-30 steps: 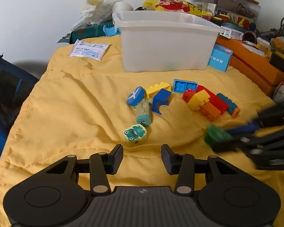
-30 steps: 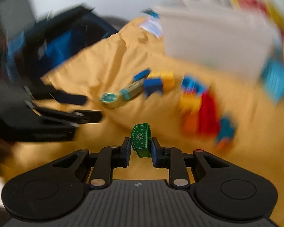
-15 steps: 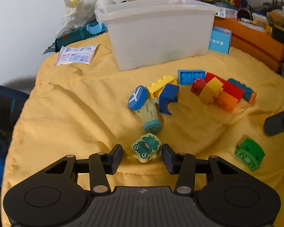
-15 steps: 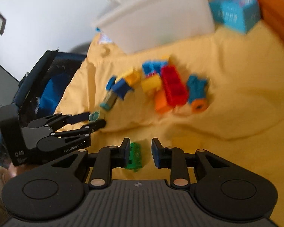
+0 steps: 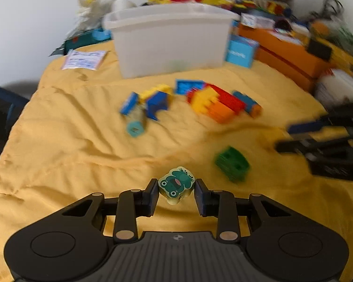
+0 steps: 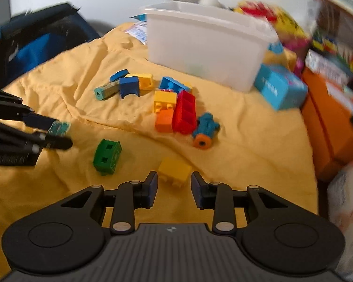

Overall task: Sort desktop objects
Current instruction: 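Grasp the frog-print block with left while right carries the green block, then grasp the small yellow block with the right gripper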

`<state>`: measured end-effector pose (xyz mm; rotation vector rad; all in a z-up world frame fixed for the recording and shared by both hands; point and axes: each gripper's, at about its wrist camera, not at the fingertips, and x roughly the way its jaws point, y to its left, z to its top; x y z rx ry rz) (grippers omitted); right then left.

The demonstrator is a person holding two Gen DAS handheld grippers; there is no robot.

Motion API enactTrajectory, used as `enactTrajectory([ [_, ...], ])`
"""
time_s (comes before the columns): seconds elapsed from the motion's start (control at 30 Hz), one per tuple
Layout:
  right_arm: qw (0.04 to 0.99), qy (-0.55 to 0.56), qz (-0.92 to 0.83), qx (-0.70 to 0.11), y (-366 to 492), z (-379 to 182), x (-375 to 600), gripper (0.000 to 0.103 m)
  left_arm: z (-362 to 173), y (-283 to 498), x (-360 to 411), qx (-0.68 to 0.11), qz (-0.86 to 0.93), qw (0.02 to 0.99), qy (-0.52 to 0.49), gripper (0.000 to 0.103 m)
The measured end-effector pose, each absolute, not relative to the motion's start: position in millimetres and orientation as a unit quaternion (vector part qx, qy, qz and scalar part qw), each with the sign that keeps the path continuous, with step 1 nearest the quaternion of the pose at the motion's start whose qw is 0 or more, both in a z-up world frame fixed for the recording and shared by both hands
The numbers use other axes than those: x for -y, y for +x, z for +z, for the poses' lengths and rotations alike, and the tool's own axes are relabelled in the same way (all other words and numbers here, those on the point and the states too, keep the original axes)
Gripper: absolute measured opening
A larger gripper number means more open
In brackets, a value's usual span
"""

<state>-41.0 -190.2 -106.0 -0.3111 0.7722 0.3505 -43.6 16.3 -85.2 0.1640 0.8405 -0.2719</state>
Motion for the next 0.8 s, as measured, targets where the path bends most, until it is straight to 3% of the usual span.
enactTrajectory([
  [0.4, 0.830, -0.342, 0.290, -0.332, -53.1, -106.9, 182.2, 0.032, -90.9, -52.0, -10.0, -0.422, -0.129, 0.895, 0.071, 0.037],
  [0.57, 0.791, -0.408, 0.321, -0.324, -40.7, -122.5, 176.8, 0.032, -89.5, -54.0, -5.9, -0.421, -0.124, 0.895, 0.077, 0.046],
  [0.67, 0.794, -0.404, 0.317, -0.326, -29.3, -124.3, 175.1, 0.017, -88.3, -58.2, -5.5, -0.419, -0.122, 0.896, 0.080, 0.048],
  [0.8, 0.823, -0.298, 0.292, -0.386, -2.5, -112.1, 184.8, 0.017, -88.2, -60.9, -5.6, -0.420, -0.120, 0.896, 0.080, 0.049],
])
